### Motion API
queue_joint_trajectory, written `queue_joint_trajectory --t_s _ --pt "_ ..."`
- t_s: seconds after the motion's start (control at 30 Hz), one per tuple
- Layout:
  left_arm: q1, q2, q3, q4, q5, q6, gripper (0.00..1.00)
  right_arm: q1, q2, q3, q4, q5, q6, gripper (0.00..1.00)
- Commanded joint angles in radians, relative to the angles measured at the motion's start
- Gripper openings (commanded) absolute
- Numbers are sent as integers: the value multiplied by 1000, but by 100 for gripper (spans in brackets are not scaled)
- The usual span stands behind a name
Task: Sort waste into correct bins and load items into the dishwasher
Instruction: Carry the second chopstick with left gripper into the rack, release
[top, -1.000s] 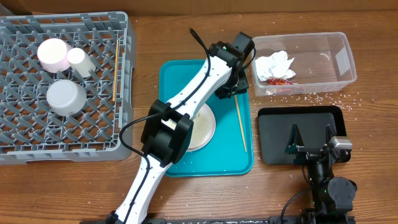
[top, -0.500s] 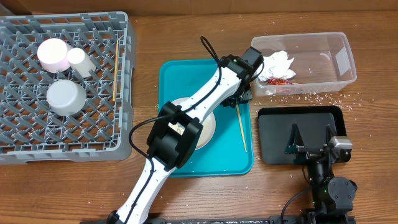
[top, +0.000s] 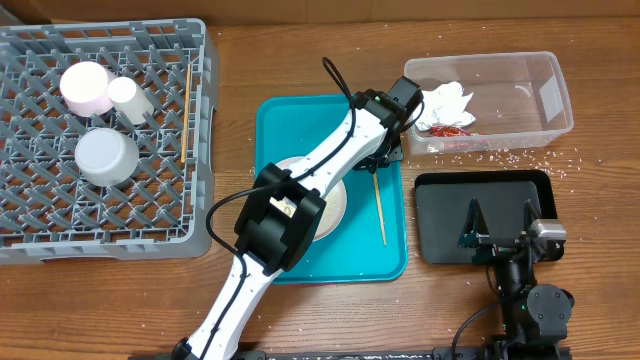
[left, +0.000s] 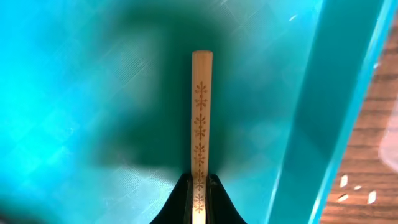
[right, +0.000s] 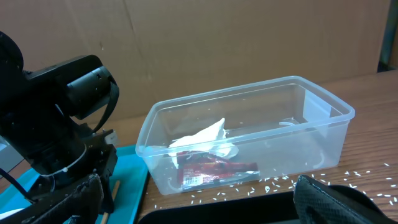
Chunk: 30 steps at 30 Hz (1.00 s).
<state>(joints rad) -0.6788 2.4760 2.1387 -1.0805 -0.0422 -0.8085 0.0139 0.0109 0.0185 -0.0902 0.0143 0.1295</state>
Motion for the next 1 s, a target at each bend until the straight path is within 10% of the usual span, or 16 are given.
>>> queue_joint_trajectory --t_s 0.0,0.53,0.97 --pt "34 18 103 -76 -20 83 4 4 -8 -11 6 -2 -7 100" --pt "421 14 910 -609 -146 657 4 4 -8 -11 6 -2 -7 100" --pt "762 10 810 -522 39 911 4 4 -8 -11 6 -2 -7 100"
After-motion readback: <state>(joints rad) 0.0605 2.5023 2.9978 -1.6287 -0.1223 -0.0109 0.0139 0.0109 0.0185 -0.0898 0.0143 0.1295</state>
